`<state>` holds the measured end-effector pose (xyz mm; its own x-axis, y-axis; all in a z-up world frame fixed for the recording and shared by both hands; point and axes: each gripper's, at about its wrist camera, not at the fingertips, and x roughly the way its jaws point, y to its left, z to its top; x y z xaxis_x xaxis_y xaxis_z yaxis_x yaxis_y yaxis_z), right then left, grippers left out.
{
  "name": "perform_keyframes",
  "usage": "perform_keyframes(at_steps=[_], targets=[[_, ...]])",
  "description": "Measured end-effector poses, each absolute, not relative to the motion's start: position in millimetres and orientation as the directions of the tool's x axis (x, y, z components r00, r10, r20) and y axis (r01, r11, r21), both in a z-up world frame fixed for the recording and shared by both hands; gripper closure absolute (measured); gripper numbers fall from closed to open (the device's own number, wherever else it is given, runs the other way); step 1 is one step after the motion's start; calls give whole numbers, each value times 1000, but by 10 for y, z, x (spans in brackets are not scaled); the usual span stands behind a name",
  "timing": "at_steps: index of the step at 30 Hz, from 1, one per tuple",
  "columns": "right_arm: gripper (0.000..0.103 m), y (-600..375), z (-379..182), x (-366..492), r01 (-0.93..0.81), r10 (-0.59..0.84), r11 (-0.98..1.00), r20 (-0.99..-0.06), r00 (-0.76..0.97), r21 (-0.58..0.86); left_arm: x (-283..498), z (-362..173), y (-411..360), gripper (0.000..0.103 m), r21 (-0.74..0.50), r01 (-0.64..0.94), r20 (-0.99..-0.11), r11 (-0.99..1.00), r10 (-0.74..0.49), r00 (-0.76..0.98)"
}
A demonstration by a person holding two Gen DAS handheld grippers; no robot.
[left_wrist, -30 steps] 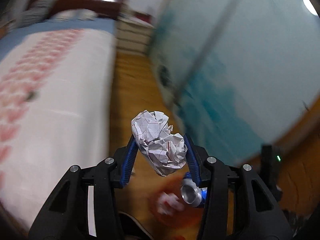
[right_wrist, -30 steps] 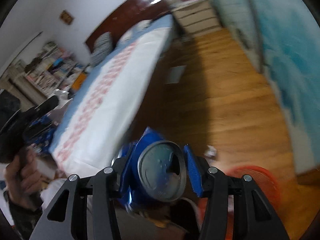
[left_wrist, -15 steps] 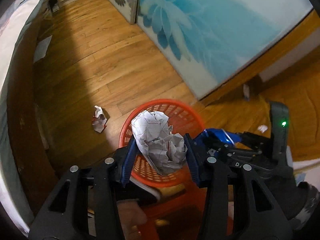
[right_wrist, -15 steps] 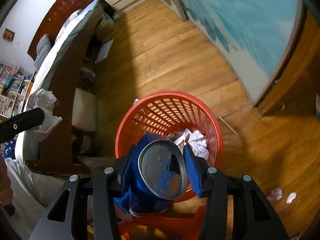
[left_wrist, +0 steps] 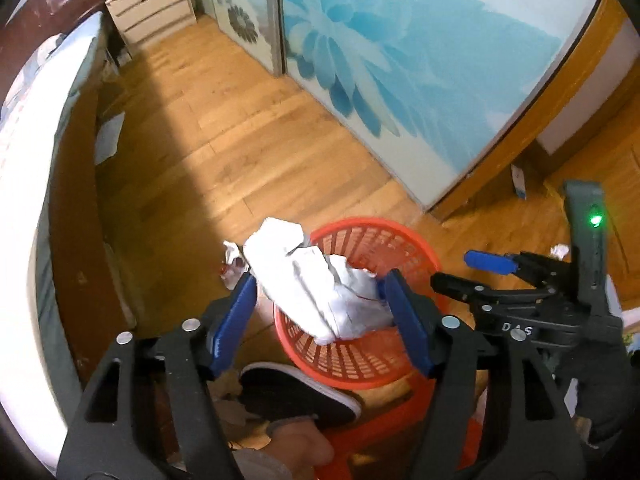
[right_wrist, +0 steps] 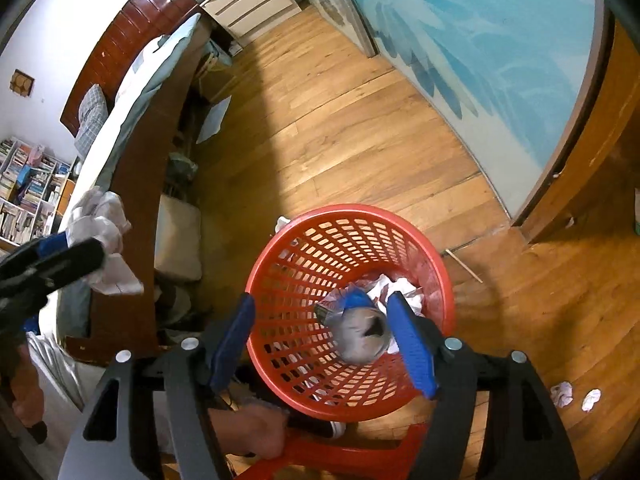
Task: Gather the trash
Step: 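Carry the paper and Pepsi can to the wastebasket and open both tools, then swing both tools back toward the gold can lid on the bed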
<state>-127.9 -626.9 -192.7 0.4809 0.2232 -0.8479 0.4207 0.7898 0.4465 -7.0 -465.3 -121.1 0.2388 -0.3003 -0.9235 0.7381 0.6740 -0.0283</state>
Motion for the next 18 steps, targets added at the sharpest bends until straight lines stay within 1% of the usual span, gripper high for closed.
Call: perform_keyframes(at_steps=[10, 14, 18], targets=[[34, -6244, -1735, -1202, 405, 217, 801, -844, 490, 441, -5, -924, -4430, 28, -76, 693, -882, 717, -373, 289], [34, -6147, -1616, -1120, 378, 219, 817, -840, 496, 436, 33, -804, -4280, 28, -116, 672, -857, 731, -416, 304], [34, -5956, -1408, -1003, 333, 219, 842, -831, 511, 425, 113, -568, -4036, 28, -117, 642, -814, 758, -443, 376]])
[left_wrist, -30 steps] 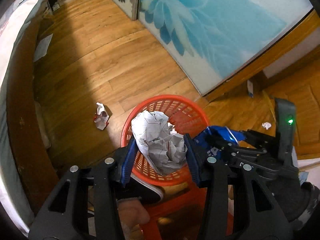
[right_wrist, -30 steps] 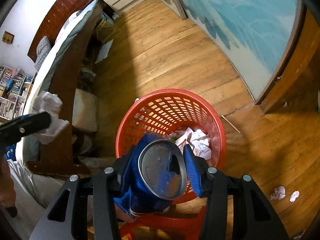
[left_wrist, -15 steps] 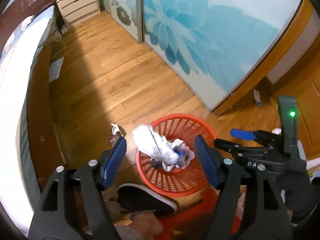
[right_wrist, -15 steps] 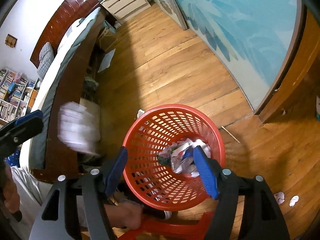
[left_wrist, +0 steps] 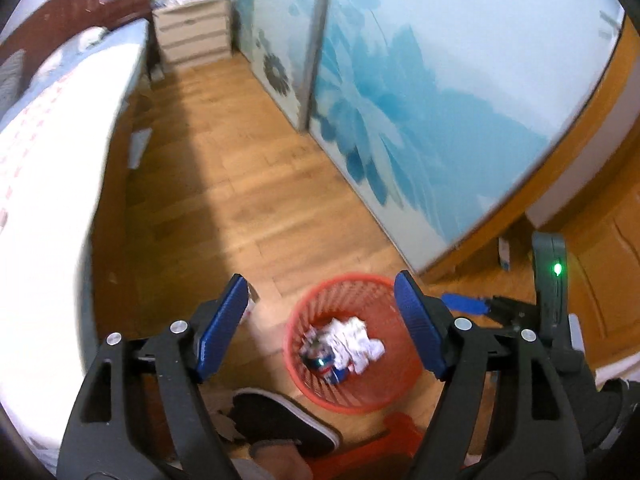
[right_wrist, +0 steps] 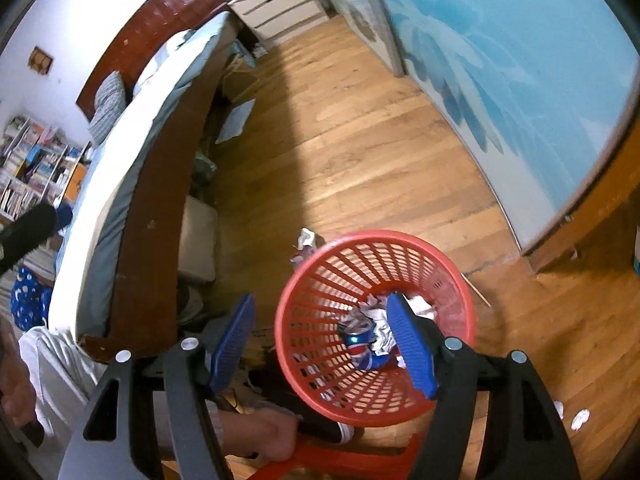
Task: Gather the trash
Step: 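Swing both tools back toward the gold can lid on the bed, then grasp the gold can lid with the right tool while the left tool pinches its ring tab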
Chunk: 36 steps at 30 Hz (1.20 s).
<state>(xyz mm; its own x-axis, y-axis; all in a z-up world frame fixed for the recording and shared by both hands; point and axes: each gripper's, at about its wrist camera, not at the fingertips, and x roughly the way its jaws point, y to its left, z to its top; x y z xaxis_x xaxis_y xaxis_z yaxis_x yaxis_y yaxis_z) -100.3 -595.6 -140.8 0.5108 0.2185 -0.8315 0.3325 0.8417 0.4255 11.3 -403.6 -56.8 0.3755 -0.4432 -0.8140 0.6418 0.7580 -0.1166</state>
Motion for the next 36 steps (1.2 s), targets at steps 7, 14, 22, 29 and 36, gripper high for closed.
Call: perform_keyframes(at_steps=[7, 14, 22, 29, 36], targets=[[34, -5371, -944, -544, 175, 235, 909, -810, 537, 379, 676, -64, -2851, 22, -180, 445, -695, 877, -434, 574], [34, -4503, -391, 318, -38, 284, 946, -769, 572, 321, 1431, -194, -952, 22, -200, 115, -691, 973, -223, 688], [34, -3262, 84, 1514, -237, 358, 934, -730, 582, 269, 2164, -796, 272, 22, -587, -121, -678, 801, -404, 614], [35, -2374, 204, 2440, -349, 390, 910, -747, 538, 224, 2749, -1239, 406, 22, -609, -180, -729, 773, -456, 510], [39, -1781, -5, 3307, -371, 398, 899, -785, 474, 232, 3147, -1462, 571, 22, -700, -226, -683, 677, -544, 486]])
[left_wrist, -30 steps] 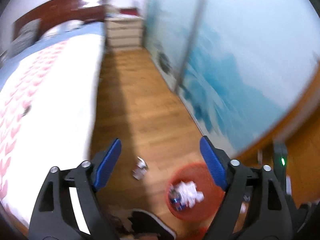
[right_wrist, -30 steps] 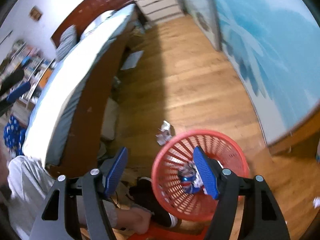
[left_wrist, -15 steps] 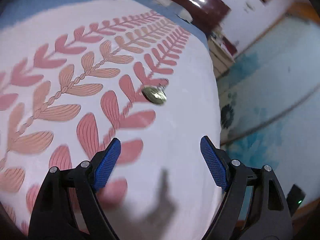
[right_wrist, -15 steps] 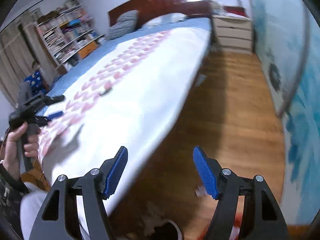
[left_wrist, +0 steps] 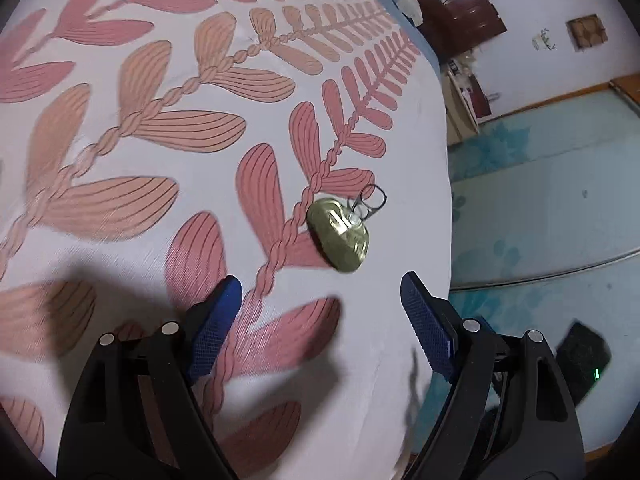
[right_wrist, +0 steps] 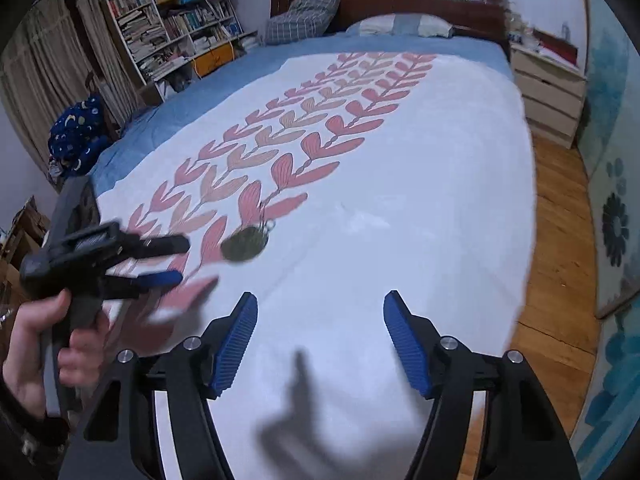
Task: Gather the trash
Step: 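Grasp the gold can lid with the right tool while the left tool pinches its ring tab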
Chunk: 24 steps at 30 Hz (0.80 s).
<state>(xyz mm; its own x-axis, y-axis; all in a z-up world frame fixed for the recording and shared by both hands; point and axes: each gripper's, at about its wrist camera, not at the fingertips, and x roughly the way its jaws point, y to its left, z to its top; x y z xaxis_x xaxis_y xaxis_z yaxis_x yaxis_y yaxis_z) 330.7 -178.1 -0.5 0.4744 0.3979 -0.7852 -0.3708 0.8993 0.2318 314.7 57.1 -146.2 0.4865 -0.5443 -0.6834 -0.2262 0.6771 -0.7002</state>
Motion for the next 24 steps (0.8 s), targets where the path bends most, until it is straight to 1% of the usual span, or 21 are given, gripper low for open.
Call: perform_keyframes(at_steps=[1, 4, 9, 14, 15, 18, 21, 22, 23, 24], targets=[[41, -1703, -60, 3440, -371, 407, 895, -790, 458, 246, 3174, -1469, 575, 22, -706, -225, -679, 672, -550, 486], [43, -1506, -191, 3811, -363, 443, 881, -799, 407, 304, 3254, -1491, 565, 22, -714, -212, -669, 667, -563, 485], [45, -1211, -452, 4290, -333, 500, 855, -800, 331, 397, 3388, -1498, 517, 22, -708, -171, -666, 685, -567, 485], [47, -943, -680, 4576, -308, 547, 830, -785, 290, 465, 3438, -1454, 426, 24, -646, -122, -703, 753, -525, 480], [47, -926, -695, 4594, -303, 559, 823, -778, 288, 480, 3450, -1447, 408, 26, -633, -116, -711, 766, -515, 479], [47, -815, -736, 4632, -313, 571, 814, -772, 279, 489, 3467, -1452, 387, 28, -608, -107, -727, 787, -496, 475], [49, -740, -740, 4619, -337, 565, 814, -779, 273, 472, 3467, -1437, 318, 28, -561, -85, -751, 823, -464, 469], [50, -756, -726, 4607, -342, 560, 817, -782, 273, 465, 3466, -1436, 306, 28, -554, -83, -756, 829, -458, 468], [54, -732, -735, 4607, -346, 549, 822, -791, 271, 452, 3473, -1435, 299, 28, -551, -82, -758, 831, -456, 467], [55, -743, -735, 4599, -345, 543, 825, -795, 270, 447, 3482, -1436, 299, 28, -554, -82, -756, 828, -459, 467]])
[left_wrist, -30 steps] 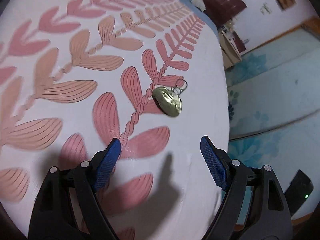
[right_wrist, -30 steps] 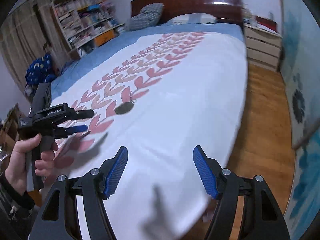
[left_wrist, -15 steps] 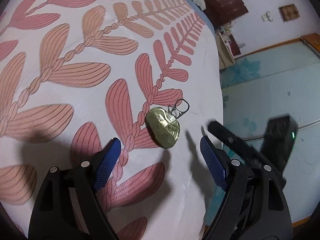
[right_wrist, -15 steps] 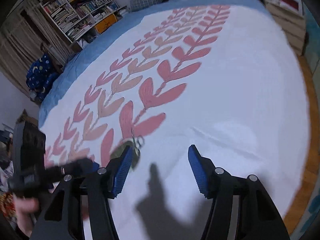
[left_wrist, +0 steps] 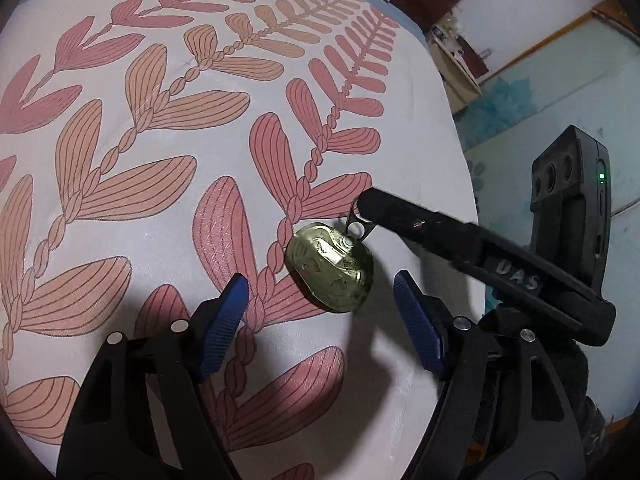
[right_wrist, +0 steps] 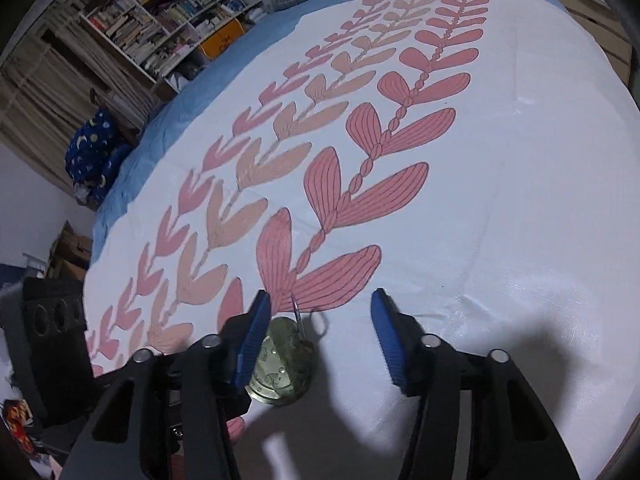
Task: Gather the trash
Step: 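Grasp the gold can lid with the right tool while the left tool pinches its ring tab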
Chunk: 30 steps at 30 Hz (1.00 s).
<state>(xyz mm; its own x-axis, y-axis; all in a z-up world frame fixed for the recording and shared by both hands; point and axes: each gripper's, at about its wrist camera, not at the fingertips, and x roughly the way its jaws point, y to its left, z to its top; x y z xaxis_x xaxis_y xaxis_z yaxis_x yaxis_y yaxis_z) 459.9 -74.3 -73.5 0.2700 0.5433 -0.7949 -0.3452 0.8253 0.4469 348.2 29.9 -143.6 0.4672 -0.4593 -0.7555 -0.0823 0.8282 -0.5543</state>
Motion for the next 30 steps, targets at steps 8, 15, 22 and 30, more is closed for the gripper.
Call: perform_keyframes(at_steps=[8, 15, 22, 30], targets=[[92, -760, -830, 4621, -342, 555, 817, -795, 244, 465, 3556, -1471, 212, 73, -533, -56, -768, 844, -455, 451], [94, -778, -871, 4632, -339, 580, 800, -781, 230, 494, 3555, -1521, 217, 92, -574, -58, -749, 817, -495, 440], [96, -828, -860, 4598, -327, 596, 791, -770, 226, 517, 3532, -1511, 261, 96, -602, -73, -730, 795, -511, 453], [96, -959, -771, 4452, -310, 622, 776, -749, 230, 550, 3426, -1353, 262, 99, -606, -50, -718, 794, -519, 464]])
